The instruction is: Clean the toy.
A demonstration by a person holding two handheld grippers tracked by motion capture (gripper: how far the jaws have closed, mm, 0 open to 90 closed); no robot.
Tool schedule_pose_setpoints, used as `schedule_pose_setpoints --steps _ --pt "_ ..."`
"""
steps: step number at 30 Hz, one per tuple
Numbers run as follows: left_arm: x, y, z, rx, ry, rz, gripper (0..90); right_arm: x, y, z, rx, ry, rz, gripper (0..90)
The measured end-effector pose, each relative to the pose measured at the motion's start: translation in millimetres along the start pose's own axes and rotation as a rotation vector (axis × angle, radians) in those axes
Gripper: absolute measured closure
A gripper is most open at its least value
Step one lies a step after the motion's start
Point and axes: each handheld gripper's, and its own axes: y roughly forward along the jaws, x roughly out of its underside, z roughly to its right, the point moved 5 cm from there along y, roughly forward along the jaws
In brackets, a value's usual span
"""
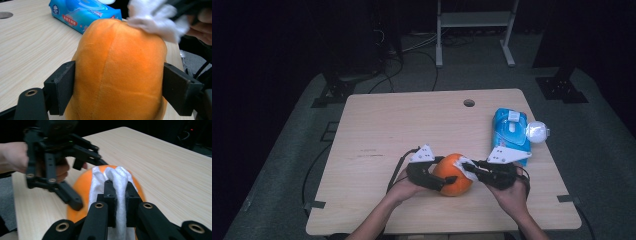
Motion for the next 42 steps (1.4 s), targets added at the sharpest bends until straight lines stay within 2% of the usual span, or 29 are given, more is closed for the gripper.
schedule_pose_setpoints --steps 1,2,3,4,6,7,8,11,12,13,15,19,20,21,22,23,24,27,29,30,33,34,35,36,38,39,40,41,42 --pt "0.0 0.0 0.0 0.0 0.0 0.0 18.8 -0.9 1.0 -3.1 -0.003 -0.011 -0.003 82.5" --pt "-0.2 2.0 5.7 0.0 0.033 -0.008 18.7 -1.9 2.0 -6.1 -0.011 -0.023 -0.004 82.5" --pt "-0.2 2.0 5.7 0.0 0.033 -0.008 18.7 -1.9 2.0 -6.1 -0.011 -0.023 -0.004 82.5" --pt "-0.9 4.8 12.1 0.001 0.078 -0.014 18.7 -4.6 3.8 -12.8 -0.035 -0.039 -0.002 82.5" --pt "-1.1 7.9 18.7 0.01 0.115 -0.018 18.7 -7.0 5.3 -18.1 -0.038 -0.054 -0.003 82.6" --pt "-1.1 7.9 18.7 0.01 0.115 -0.018 18.8 -7.0 5.3 -18.1 -0.038 -0.054 -0.003 82.6" --pt "-1.2 9.8 23.5 0.015 0.146 -0.021 18.8 -8.5 6.0 -19.6 -0.025 -0.071 -0.006 82.5" --pt "-1.3 10.0 24.9 0.023 0.147 -0.019 18.8 -8.6 4.8 -15.6 -0.009 -0.065 -0.004 82.5" --pt "-0.7 9.4 25.1 0.041 0.151 -0.014 18.8 -7.5 2.6 -9.1 0.008 -0.047 -0.002 82.6" --pt "-0.7 9.4 25.1 0.041 0.151 -0.014 18.8 -7.5 2.6 -9.1 0.008 -0.047 -0.002 82.6" --pt "-0.4 8.7 24.5 0.048 0.149 -0.01 18.8 -4.1 -0.5 2.7 0.03 -0.021 0.0 82.6" --pt "-1.4 6.6 19.1 0.035 0.12 0.002 18.8 0.7 -4.6 12.5 0.043 0.009 0.007 82.6" --pt "-0.9 5.0 14.6 0.033 0.089 0.01 18.9 3.4 -6.7 16.4 0.05 0.024 0.003 82.6" --pt "-0.9 5.0 14.6 0.033 0.089 0.01 18.9 3.4 -6.7 16.4 0.05 0.024 0.003 82.6" --pt "-0.5 3.7 9.8 0.024 0.054 0.019 18.9 5.7 -8.0 18.3 0.052 0.039 0.0 82.6" --pt "-0.5 3.7 9.8 0.024 0.054 0.019 18.8 5.7 -8.0 18.3 0.052 0.039 0.0 82.6" --pt "-0.2 2.8 6.2 0.019 0.024 0.026 18.9 6.0 -7.8 17.0 0.055 0.032 -0.004 82.6" --pt "-0.3 2.4 2.0 -0.002 -0.018 0.032 19.0 4.7 -7.3 12.6 0.053 0.019 -0.007 82.6" --pt "-0.5 2.5 1.5 -0.008 -0.023 0.032 19.1 3.5 -6.7 8.4 0.046 0.01 -0.01 82.6" --pt "-0.6 3.2 1.9 -0.017 -0.043 0.036 19.3 2.6 -6.2 6.0 0.041 0.004 -0.007 82.5" --pt "-0.9 4.6 3.7 -0.026 -0.038 0.039 19.4 0.4 -4.4 -0.1 0.027 -0.014 -0.009 82.5" --pt "-0.7 7.7 8.6 -0.03 -0.022 0.045 19.5 -1.8 -1.4 -7.5 0.006 -0.036 -0.011 82.4" --pt "-0.7 7.7 8.6 -0.03 -0.022 0.045 19.5 -1.8 -1.4 -7.5 0.006 -0.036 -0.011 82.4" --pt "-1.5 10.1 13.2 -0.036 0.012 0.04 19.5 -3.3 2.2 -14.9 -0.02 -0.05 -0.011 82.3" --pt "-2.0 12.1 18.9 -0.032 0.059 0.032 19.5 -4.5 5.2 -18.6 -0.025 -0.065 -0.016 82.4" --pt "-2.0 12.1 18.9 -0.032 0.059 0.032 19.5 -4.5 5.2 -18.6 -0.025 -0.065 -0.016 82.4" --pt "-1.8 14.1 24.2 -0.024 0.099 0.028 19.5 -6.4 6.2 -19.7 -0.019 -0.07 -0.014 82.5" --pt "-1.8 14.1 24.2 -0.024 0.099 0.028 19.6 -6.4 6.2 -19.7 -0.019 -0.07 -0.014 82.5" --pt "-1.4 15.6 30.3 -0.011 0.15 0.017 19.7 -8.3 5.7 -17.9 -0.009 -0.075 -0.012 82.4"
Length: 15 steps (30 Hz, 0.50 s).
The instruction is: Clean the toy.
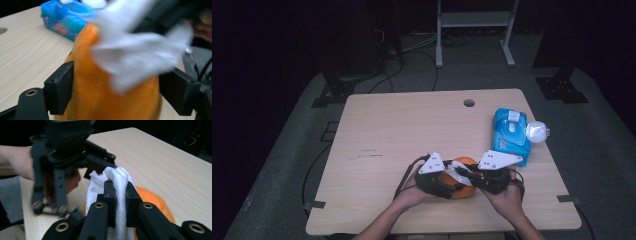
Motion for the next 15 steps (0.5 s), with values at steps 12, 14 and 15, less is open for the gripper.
schedule_pose_setpoints --steps 12,14,15 --pt "2.9 -3.4 8.3 0.063 0.092 -0.007 20.8 19.4 -17.5 40.3 0.053 0.12 -0.023 82.4" --pt "2.9 -4.5 5.7 0.057 0.079 -0.003 20.6 24.7 -20.0 45.8 0.057 0.147 -0.024 82.4" --pt "3.2 -5.5 3.3 0.056 0.063 0.002 20.6 24.7 -20.0 45.8 0.057 0.147 -0.024 82.4"
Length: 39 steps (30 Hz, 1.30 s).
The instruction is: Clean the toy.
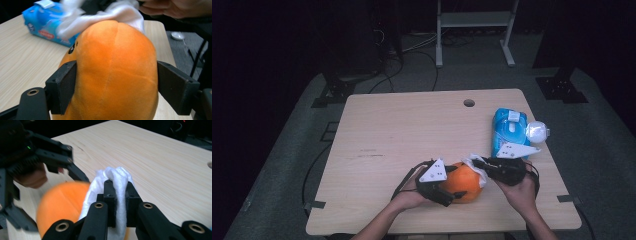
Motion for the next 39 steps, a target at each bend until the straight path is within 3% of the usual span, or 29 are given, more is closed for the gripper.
schedule_pose_setpoints --steps 1,6,7,10,11,14,17,20,25,26,27,28,30,34,35,39 --pt "1.4 -2.4 -5.2 -0.001 -0.023 0.006 20.5 4.1 -0.5 3.8 -0.008 0.023 -0.006 82.4" --pt "4.6 -8.1 -15.5 -0.005 -0.079 0.017 20.4 6.9 0.0 5.6 -0.02 0.039 -0.012 82.4" --pt "6.4 -10.4 -20.3 -0.007 -0.107 0.023 20.4 7.6 1.2 5.7 -0.027 0.048 -0.01 82.4" --pt "8.2 -12.4 -24.7 -0.009 -0.135 0.027 20.0 8.2 2.1 4.9 -0.033 0.049 -0.012 82.4" --pt "9.7 -14.1 -29.2 -0.01 -0.173 0.034 19.9 8.1 1.9 4.3 -0.033 0.047 -0.013 82.4" --pt "10.7 -15.2 -32.3 -0.013 -0.203 0.039 19.8 7.4 1.4 2.7 -0.036 0.047 -0.01 82.3" --pt "11.9 -16.9 -38.0 -0.027 -0.265 0.051 19.8 5.8 1.2 0.1 -0.043 0.044 -0.005 82.3" --pt "11.5 -16.0 -38.1 -0.031 -0.27 0.051 19.1 2.6 0.9 -4.0 -0.049 0.028 0.004 82.3" --pt "6.2 -6.8 -24.7 -0.029 -0.181 0.017 16.7 -4.2 1.8 -14.9 -0.072 0.002 0.021 82.3" --pt "6.2 -6.8 -24.7 -0.029 -0.181 0.017 16.6 -5.7 2.2 -17.7 -0.079 -0.004 0.023 82.3" --pt "4.5 -4.3 -19.4 -0.024 -0.141 0.007 16.5 -7.1 2.9 -20.9 -0.087 -0.012 0.026 82.3" --pt "4.2 -3.8 -17.6 -0.023 -0.126 0.002 16.5 -8.3 3.5 -23.6 -0.091 -0.021 0.028 82.3" --pt "4.3 -3.5 -16.6 -0.018 -0.116 0.002 16.7 -10.2 3.9 -25.1 -0.086 -0.033 0.037 82.3" --pt "5.6 -5.0 -18.7 -0.003 -0.122 0.011 19.0 -9.3 4.4 -17.9 -0.068 -0.012 0.044 82.2" --pt "6.9 -6.0 -21.1 0.003 -0.131 0.016 19.1 -5.8 5.5 -9.8 -0.078 0.034 0.05 82.0" --pt "9.7 -8.3 -23.6 0.008 -0.138 0.021 19.1 2.6 7.6 5.8 -0.061 0.084 0.039 82.0"
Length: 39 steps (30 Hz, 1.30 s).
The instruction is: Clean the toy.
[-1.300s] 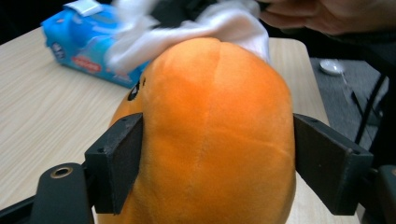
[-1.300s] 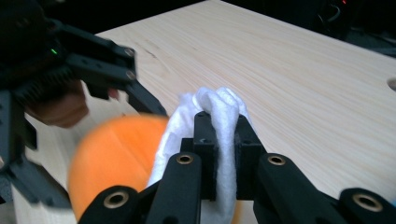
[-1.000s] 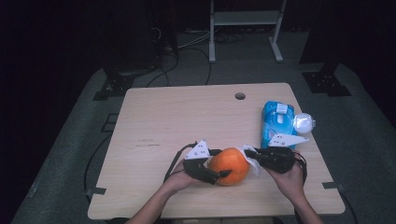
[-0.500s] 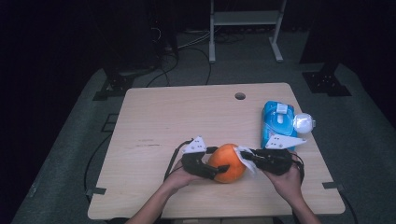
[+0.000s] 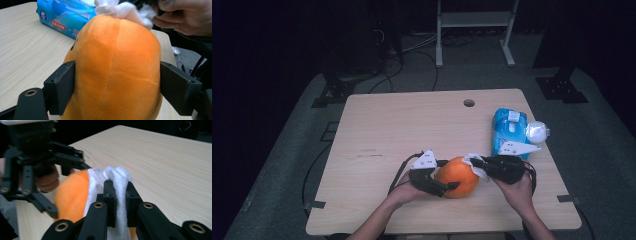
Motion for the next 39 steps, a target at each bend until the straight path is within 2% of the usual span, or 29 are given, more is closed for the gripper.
schedule_pose_setpoints --steps 3,5,8,11,12,13,14,15,16,17,18,20,21,22,25,26,27,28,30,33,34,35,36,38,39 --pt "0.1 -2.4 -3.0 -0.009 -0.007 0.01 20.9 6.7 1.4 7.8 0.006 0.022 -0.022 82.1" --pt "-0.2 -3.3 -4.2 -0.016 -0.01 0.014 21.7 7.9 1.3 8.0 0.003 0.032 -0.025 82.2" --pt "-3.1 -5.5 -6.0 -0.04 -0.053 0.045 27.4 4.1 -2.6 0.3 0.015 -0.006 -0.025 82.4" --pt "-4.2 -6.5 -5.5 -0.041 -0.07 0.046 31.1 0.5 -4.0 -5.1 0.011 -0.027 -0.015 82.4" --pt "-6.8 -6.8 -4.2 -0.047 -0.083 0.045 31.6 -4.7 -4.7 -13.8 -0.004 -0.048 -0.002 82.4" --pt "-6.8 -6.8 -4.2 -0.047 -0.083 0.045 31.8 -4.7 -4.7 -13.8 -0.004 -0.048 -0.002 82.4" --pt "-11.3 -6.3 -1.0 -0.056 -0.071 0.04 31.9 -9.8 -5.2 -22.3 -0.023 -0.069 0.012 82.4" --pt "-11.3 -6.3 -1.0 -0.056 -0.071 0.04 32.0 -9.8 -5.2 -22.3 -0.023 -0.069 0.012 82.4" --pt "-13.5 -5.1 2.0 -0.062 -0.051 0.036 32.1 -16.2 -4.7 -33.4 -0.047 -0.094 0.024 82.4" --pt "-15.3 -3.5 5.5 -0.063 -0.036 0.03 32.1 -16.2 -4.7 -33.4 -0.047 -0.094 0.024 82.4" --pt "-18.0 0.7 13.6 -0.051 -0.008 0.027 32.6 -22.1 -2.1 -44.6 -0.072 -0.123 0.029 82.3" --pt "-19.5 3.4 20.4 -0.049 0.03 0.016 33.0 -25.6 2.5 -53.9 -0.064 -0.171 0.013 82.4" --pt "-19.5 3.4 20.4 -0.049 0.03 0.016 33.2 -25.6 2.5 -53.9 -0.064 -0.171 0.013 82.4" --pt "-19.6 3.1 22.0 -0.059 0.044 0.015 33.4 -26.5 5.6 -56.1 -0.03 -0.21 0.001 82.4" --pt "-18.0 1.2 19.1 -0.059 0.042 0.016 33.8 -25.4 4.0 -50.3 -0.004 -0.205 0.001 82.5" --pt "-15.2 0.5 16.0 -0.049 0.03 0.021 33.5 -21.9 0.7 -39.0 0.013 -0.161 0.003 82.5" --pt "-15.2 0.5 16.0 -0.049 0.03 0.021 32.1 -21.9 0.7 -39.0 0.013 -0.161 0.003 82.5" --pt "-12.4 4.3 15.9 -0.045 0.052 0.015 27.8 -17.7 1.2 -31.1 0.002 -0.131 -0.005 82.4" --pt "-10.8 7.4 14.7 -0.035 0.063 0.025 18.5 -11.9 3.5 -26.8 0.0 -0.115 -0.021 82.4" --pt "-8.4 7.7 10.3 -0.021 0.077 0.029 9.7 -9.6 3.6 -24.5 0.0 -0.11 -0.022 82.5" --pt "-4.1 7.6 4.8 0.009 0.065 0.035 8.5 -10.3 2.5 -23.8 0.003 -0.115 -0.021 82.4" --pt "-4.1 7.6 4.8 0.009 0.065 0.035 7.1 -10.2 2.6 -24.3 -0.003 -0.118 -0.022 82.4" --pt "0.5 7.9 -0.4 0.031 0.051 0.041 5.5 -10.0 3.2 -24.7 -0.007 -0.123 -0.021 82.4" --pt "2.1 7.8 -1.9 0.043 0.049 0.04 4.0 -9.7 3.5 -25.3 -0.008 -0.123 -0.023 82.4" --pt "5.1 6.4 -4.4 0.068 0.059 0.035 4.0 -9.9 3.7 -25.9 -0.009 -0.126 -0.026 82.4"
